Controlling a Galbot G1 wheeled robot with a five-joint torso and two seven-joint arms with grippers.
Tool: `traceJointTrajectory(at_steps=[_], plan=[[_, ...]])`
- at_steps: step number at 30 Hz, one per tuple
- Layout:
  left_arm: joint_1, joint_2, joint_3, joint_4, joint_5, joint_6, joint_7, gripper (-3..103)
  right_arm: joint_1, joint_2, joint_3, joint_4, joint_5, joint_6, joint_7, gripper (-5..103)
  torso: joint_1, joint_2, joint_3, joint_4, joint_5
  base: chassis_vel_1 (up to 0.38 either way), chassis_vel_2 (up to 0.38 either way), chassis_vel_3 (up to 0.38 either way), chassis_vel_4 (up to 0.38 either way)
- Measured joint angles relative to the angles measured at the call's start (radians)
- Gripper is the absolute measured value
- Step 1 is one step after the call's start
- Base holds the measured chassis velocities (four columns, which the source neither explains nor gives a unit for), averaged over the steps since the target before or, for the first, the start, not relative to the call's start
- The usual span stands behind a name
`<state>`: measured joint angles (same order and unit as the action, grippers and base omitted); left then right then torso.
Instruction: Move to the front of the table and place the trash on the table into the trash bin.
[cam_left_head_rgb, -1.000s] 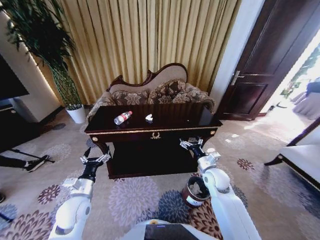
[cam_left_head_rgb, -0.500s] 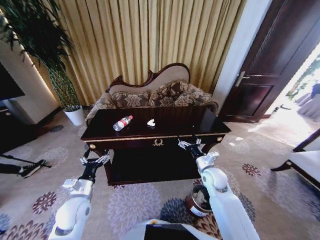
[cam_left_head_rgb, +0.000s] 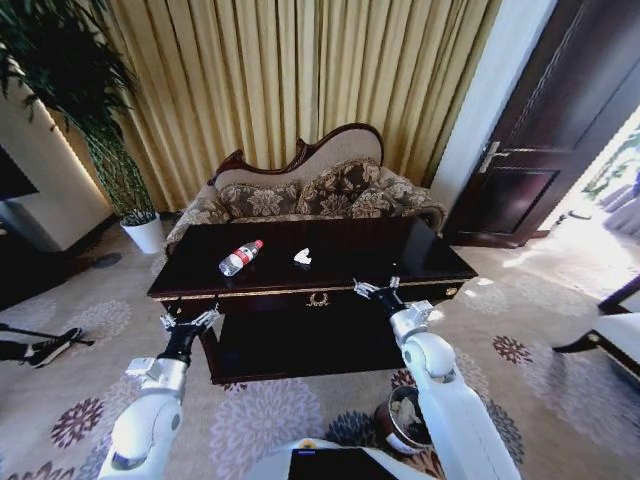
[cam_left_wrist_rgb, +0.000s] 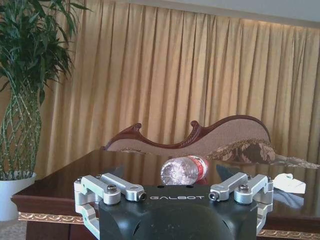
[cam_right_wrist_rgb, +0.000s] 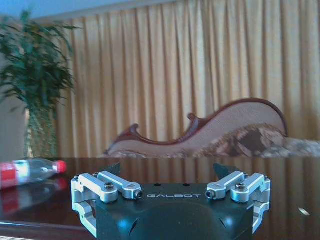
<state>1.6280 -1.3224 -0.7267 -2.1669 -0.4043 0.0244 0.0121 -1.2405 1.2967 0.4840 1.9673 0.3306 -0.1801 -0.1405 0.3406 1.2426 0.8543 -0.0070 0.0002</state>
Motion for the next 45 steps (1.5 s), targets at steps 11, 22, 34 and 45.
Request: traceJointTrajectory(at_steps=[11, 22, 34, 45], plan=[[0.014, 0.001, 0.0, -0.019, 0.008, -0.001, 0.0, 100, 0.104, -0.101, -0.123, 0.007, 0.119, -0.039, 0.0, 100, 0.0, 0.0, 0.0, 0.0001, 0.0, 0.0, 0.0, 0.0, 0.0], [0.025, -0.002, 0.01, -0.04, 0.025, 0.007, -0.007, 100, 0.346, -0.118, -0.253, -0.214, 0.171, -0.039, 0.0, 100, 0.0, 0.0, 0.0, 0.0001, -0.0002, 0.0, 0.0, 0.0, 0.0], [0.039, -0.009, 0.015, -0.024, 0.048, 0.009, -0.017, 100, 0.577, -0.175, -0.473, -0.36, 0.175, -0.105, 0.0, 100, 0.0, 0.0, 0.0, 0.0002, -0.0003, 0.0, 0.0, 0.0, 0.0], [0.038, -0.019, 0.004, -0.021, 0.048, 0.008, -0.017, 100, 0.744, -0.166, -0.593, -0.443, 0.223, -0.193, 0.0, 100, 0.0, 0.0, 0.0, 0.0002, -0.0003, 0.0, 0.0, 0.0, 0.0]])
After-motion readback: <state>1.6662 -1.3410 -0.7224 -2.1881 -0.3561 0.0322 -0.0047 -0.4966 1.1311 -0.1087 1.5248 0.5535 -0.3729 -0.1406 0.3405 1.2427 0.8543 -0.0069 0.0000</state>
